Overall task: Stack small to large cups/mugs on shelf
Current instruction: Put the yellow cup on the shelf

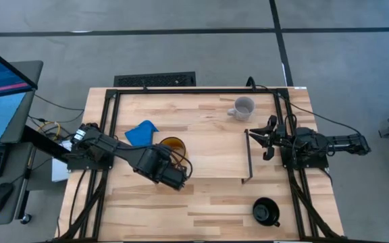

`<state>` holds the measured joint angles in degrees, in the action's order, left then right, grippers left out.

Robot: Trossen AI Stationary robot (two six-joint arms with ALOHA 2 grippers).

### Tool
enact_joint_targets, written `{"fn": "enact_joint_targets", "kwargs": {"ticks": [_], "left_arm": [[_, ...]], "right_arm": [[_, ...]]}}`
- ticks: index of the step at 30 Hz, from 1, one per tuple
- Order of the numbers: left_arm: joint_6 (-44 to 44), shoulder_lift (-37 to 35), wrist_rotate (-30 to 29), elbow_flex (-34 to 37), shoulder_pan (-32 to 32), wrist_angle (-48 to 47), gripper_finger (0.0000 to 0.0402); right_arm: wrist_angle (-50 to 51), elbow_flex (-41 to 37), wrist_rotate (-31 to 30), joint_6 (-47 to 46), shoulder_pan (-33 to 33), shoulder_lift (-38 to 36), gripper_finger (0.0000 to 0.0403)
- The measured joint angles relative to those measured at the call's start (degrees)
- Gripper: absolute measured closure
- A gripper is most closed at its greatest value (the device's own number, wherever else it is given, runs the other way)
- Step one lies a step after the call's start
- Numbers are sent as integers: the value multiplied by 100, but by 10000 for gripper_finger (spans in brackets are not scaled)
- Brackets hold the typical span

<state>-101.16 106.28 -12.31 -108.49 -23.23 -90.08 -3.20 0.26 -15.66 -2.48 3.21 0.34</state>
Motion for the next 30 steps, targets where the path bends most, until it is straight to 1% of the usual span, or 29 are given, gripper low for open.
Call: {"fn": "enact_joint_targets", "kwargs": {"ticks": [17,20,27,30], "left_arm": [[123,-24,142,-9,99,9,292],[23,-24,159,-9,99,4,282],[-57,-26,180,-9,99,-2,239],[-63,-26,180,-9,97,2,228]], "right_arm": [[0,1,0,2,1,0,296],[0,0,0,4,1,0,296],[0,1,0,7,-1,0,296],[0,1,0,7,0,0,296]]}}
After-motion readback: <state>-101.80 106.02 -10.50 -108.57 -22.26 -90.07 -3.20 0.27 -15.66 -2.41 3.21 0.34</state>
